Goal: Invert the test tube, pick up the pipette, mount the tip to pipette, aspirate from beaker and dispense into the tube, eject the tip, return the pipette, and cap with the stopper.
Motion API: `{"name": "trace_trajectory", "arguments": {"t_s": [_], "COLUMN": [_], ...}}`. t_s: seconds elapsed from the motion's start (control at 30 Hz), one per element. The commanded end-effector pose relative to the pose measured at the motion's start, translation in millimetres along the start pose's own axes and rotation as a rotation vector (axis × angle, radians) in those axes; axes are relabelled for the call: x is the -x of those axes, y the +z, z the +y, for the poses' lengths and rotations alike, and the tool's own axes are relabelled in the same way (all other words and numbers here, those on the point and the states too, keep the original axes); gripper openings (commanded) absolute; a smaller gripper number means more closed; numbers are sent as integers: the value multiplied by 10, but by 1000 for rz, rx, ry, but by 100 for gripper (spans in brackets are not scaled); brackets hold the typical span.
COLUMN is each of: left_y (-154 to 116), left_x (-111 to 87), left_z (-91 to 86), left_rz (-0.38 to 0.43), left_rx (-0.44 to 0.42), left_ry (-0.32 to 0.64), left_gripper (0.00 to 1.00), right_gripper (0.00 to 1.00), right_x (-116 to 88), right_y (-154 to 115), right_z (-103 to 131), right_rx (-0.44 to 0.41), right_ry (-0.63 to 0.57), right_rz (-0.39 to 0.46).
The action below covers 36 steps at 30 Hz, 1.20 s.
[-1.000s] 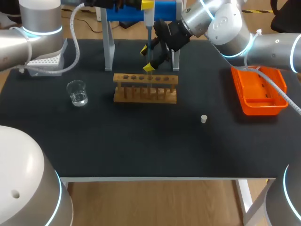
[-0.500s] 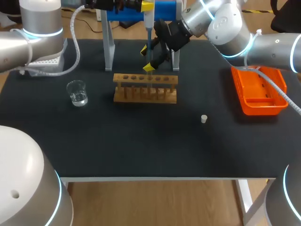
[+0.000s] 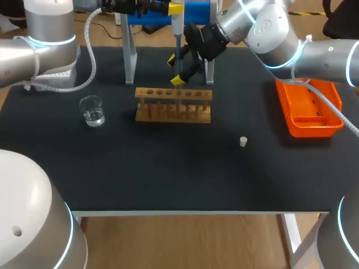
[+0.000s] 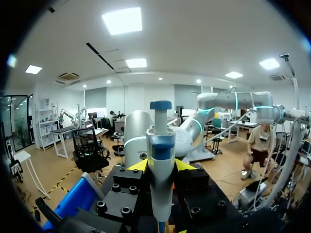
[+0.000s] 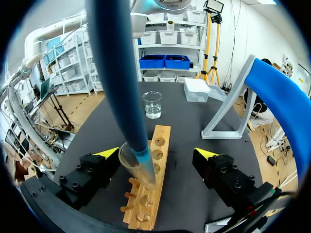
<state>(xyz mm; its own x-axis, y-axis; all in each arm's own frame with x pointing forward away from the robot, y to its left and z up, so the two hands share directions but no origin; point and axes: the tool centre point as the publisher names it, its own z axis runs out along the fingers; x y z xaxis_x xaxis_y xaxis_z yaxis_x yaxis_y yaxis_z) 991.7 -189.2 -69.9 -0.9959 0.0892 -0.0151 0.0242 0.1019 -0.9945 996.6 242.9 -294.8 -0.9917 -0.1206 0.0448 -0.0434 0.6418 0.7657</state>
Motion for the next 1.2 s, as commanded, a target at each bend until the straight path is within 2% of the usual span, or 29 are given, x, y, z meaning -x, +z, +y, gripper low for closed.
{"name": "trace_trajectory", "arguments": {"t_s": [0.03, 0.57, 1.2], "left_y": [13, 32, 17], "left_x": [30, 33, 49], "left_z": [14, 57, 76], "left_rz": [4, 12, -2], "left_rx": [-3, -11, -16], "left_ry": [1, -38, -38], "left_gripper": [0, 0, 0], "right_gripper": [100, 100, 100], "right_x": [0, 0, 0], "right_y": [-16, -16, -16], "right_z": [6, 6, 6], "right_rx": [-4, -4, -4], "right_ry": [1, 1, 1], "right_rz": [2, 2, 2]}}
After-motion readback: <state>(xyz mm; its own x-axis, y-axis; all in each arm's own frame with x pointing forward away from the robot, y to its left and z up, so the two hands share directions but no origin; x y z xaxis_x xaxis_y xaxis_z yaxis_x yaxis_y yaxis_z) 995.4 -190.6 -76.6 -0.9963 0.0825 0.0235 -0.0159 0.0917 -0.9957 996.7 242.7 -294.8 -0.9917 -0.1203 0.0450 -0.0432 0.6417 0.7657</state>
